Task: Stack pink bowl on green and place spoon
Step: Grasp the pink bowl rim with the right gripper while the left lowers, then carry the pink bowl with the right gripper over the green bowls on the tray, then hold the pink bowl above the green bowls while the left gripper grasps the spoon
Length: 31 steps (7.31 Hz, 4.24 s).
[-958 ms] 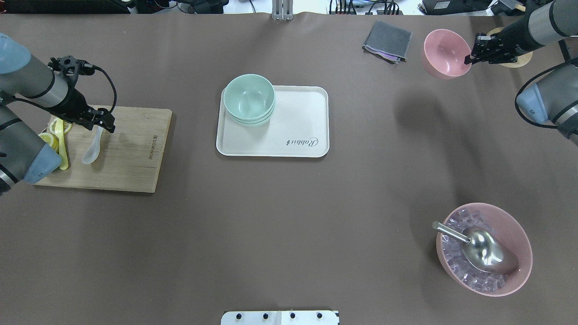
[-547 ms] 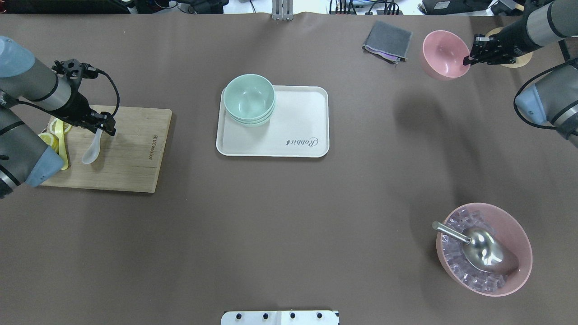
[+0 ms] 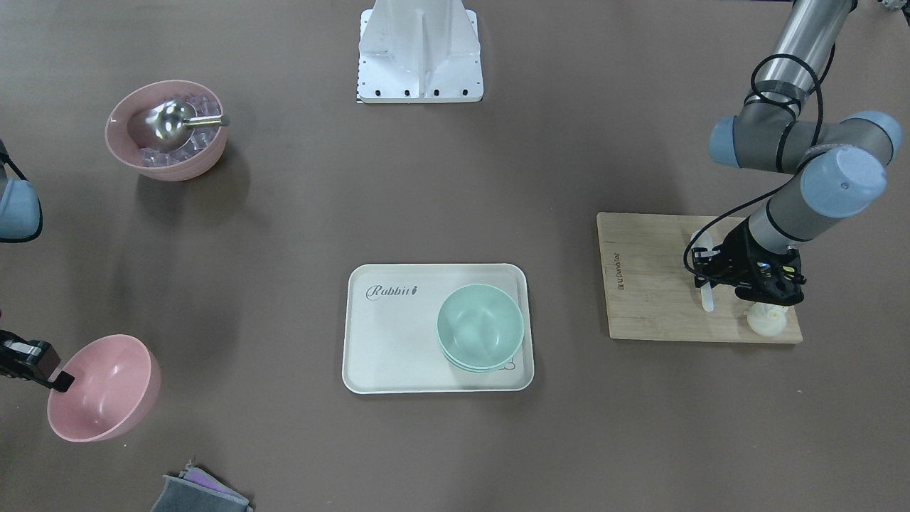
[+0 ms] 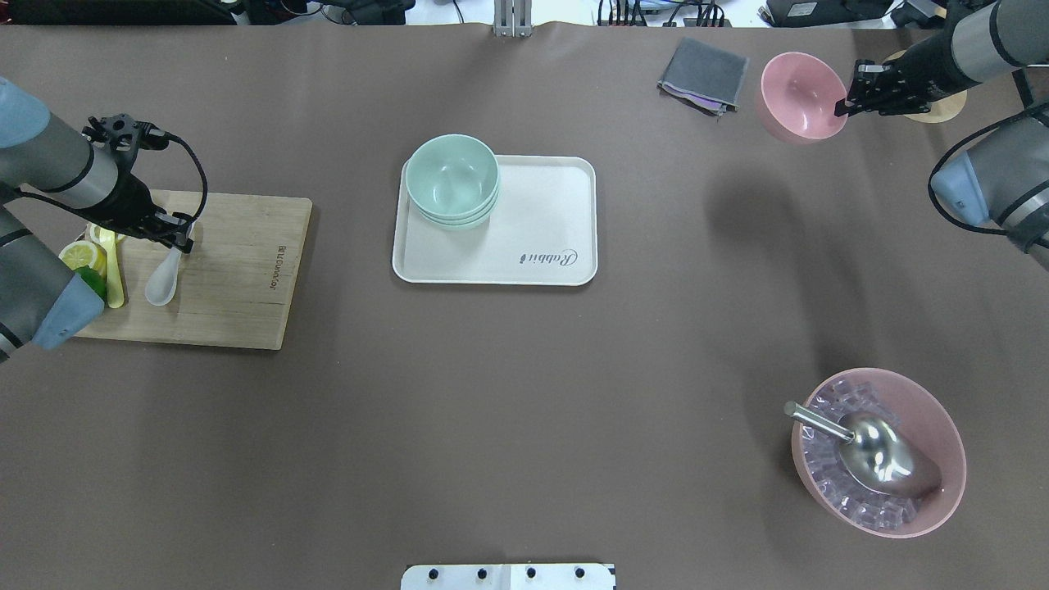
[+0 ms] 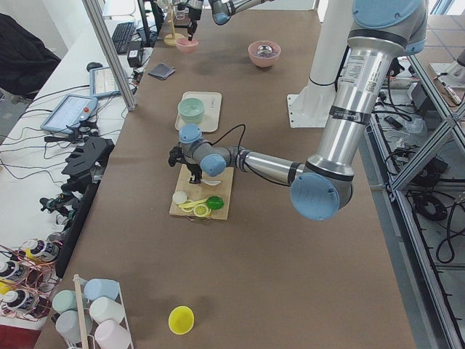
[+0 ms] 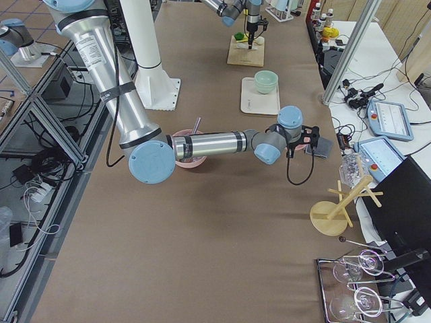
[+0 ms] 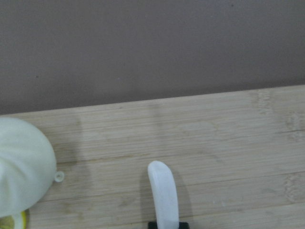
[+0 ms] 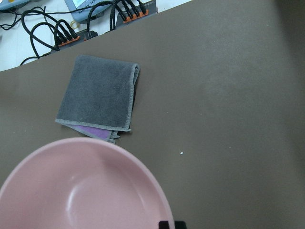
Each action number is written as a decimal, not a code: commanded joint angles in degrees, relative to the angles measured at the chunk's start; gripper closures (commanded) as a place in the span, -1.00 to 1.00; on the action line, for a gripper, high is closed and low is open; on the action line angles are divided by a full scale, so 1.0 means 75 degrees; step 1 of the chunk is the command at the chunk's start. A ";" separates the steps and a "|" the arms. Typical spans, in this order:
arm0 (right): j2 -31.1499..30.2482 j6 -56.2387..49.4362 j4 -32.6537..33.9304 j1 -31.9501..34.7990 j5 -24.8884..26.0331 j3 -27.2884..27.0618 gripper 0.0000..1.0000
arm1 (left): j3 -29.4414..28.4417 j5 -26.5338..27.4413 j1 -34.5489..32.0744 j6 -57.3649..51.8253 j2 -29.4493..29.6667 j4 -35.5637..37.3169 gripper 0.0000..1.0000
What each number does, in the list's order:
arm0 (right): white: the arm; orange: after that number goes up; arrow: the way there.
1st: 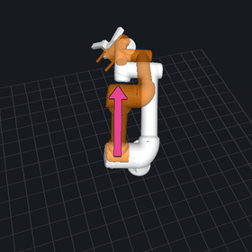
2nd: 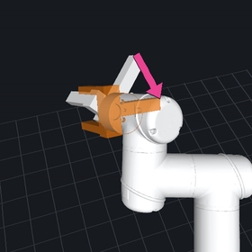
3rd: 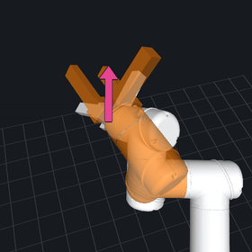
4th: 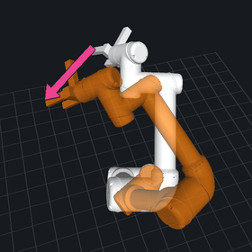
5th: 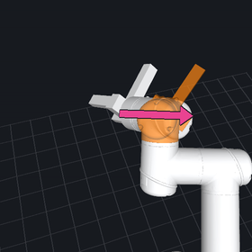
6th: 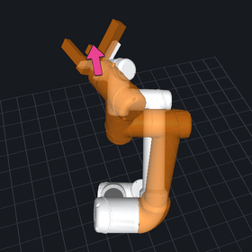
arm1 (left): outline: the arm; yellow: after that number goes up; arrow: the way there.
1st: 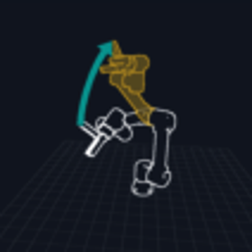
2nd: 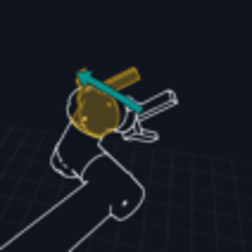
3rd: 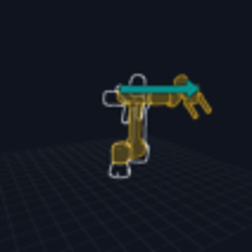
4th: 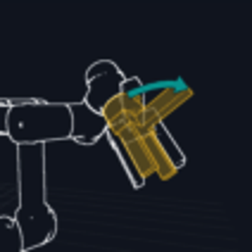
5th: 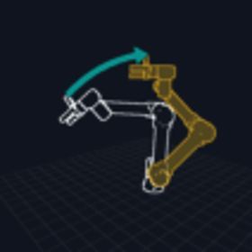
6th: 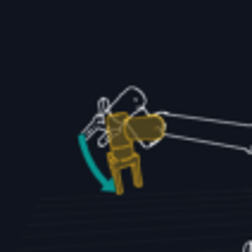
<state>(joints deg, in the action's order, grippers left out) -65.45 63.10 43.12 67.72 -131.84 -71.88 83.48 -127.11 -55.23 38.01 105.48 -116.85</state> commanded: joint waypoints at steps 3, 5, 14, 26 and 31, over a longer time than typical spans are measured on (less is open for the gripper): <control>0.0930 0.1663 -0.0007 -0.1139 0.0408 -0.0776 1.00 | 0.0401 -0.1682 -0.0976 0.0111 0.0476 0.0193 1.00; 0.1447 0.1967 -0.0007 -0.1958 0.1447 -0.0822 1.00 | 0.0331 -0.1791 -0.1225 0.0135 0.0922 0.0346 1.00; 0.2738 0.3270 0.0005 -0.3603 0.3586 -0.0553 1.00 | 0.0108 -0.1790 -0.1285 0.0112 0.1124 0.0287 1.00; 0.2632 0.3258 -0.0007 -0.3603 0.3574 -0.0588 1.00 | -0.0197 -0.0072 -0.0652 0.3416 0.1651 0.0753 -0.08; 0.2621 0.3235 -0.0007 -0.3638 0.3598 -0.0589 1.00 | -0.0325 0.1582 0.0612 0.3661 0.1522 0.1483 -0.14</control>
<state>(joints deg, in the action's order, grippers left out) -45.78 87.41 43.01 40.50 -104.90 -76.37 81.53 -117.53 -52.93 64.50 117.27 -105.61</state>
